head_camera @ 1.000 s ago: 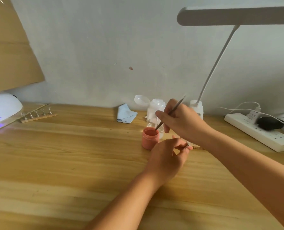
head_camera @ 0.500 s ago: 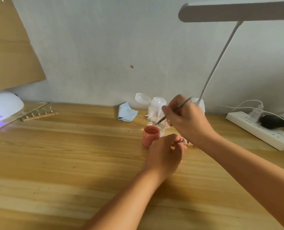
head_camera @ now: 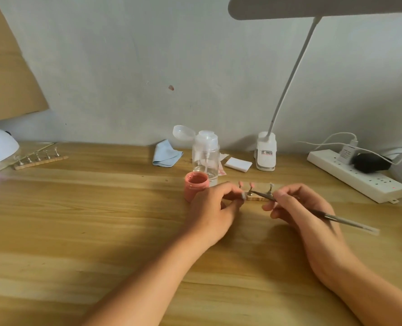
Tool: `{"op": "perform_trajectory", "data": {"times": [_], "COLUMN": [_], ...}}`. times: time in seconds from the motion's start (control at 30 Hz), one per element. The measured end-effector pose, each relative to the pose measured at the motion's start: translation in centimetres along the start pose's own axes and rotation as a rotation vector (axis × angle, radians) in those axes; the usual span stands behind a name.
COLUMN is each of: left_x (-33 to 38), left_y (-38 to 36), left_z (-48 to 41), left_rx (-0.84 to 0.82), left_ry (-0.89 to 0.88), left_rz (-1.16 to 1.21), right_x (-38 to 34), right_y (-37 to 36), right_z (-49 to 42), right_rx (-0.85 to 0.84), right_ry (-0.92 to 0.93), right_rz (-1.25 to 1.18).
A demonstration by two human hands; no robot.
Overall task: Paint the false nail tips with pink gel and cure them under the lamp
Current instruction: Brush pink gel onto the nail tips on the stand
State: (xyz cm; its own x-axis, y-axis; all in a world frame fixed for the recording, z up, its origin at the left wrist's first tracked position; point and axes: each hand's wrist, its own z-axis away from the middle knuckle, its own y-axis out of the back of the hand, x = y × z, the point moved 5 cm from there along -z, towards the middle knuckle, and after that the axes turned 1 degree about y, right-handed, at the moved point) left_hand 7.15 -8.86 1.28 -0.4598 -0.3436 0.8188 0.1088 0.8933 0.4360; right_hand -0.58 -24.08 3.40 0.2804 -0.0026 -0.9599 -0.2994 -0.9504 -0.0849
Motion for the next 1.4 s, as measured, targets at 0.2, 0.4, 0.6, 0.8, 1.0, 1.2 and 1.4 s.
{"op": "perform_trajectory", "data": {"times": [0.2,0.4,0.6,0.8,1.0,1.2,1.4], "left_x": [-0.2,-0.7,-0.5,-0.4,-0.2,0.5,0.6], "left_y": [-0.2,-0.2,-0.3,-0.3,-0.4,-0.1,0.0], "left_z": [-0.1,-0.2,-0.1,-0.1,0.1,0.0,0.1], "left_rx": [-0.034,-0.037,-0.048,-0.045,-0.046,-0.059,-0.064], "left_ry": [-0.001,0.035,0.037,0.041,0.057,0.095,0.093], "left_rz": [-0.007,-0.011,-0.001,0.03,0.048,-0.026,-0.066], "right_x": [0.9,1.3,1.4,1.0,-1.3,-3.6,-5.3], "right_y": [-0.1,-0.3,-0.2,0.1,-0.2,-4.1,-8.2], "right_z": [-0.3,-0.3,-0.4,-0.3,0.1,-0.9,-4.5], "right_rx": [-0.037,-0.07,-0.071,-0.022,0.028,-0.148,-0.166], "right_ry": [-0.008,0.019,0.039,0.077,0.229,0.237,0.251], "right_rz": [0.027,0.068,0.085,0.091,0.059,0.23,0.504]}}
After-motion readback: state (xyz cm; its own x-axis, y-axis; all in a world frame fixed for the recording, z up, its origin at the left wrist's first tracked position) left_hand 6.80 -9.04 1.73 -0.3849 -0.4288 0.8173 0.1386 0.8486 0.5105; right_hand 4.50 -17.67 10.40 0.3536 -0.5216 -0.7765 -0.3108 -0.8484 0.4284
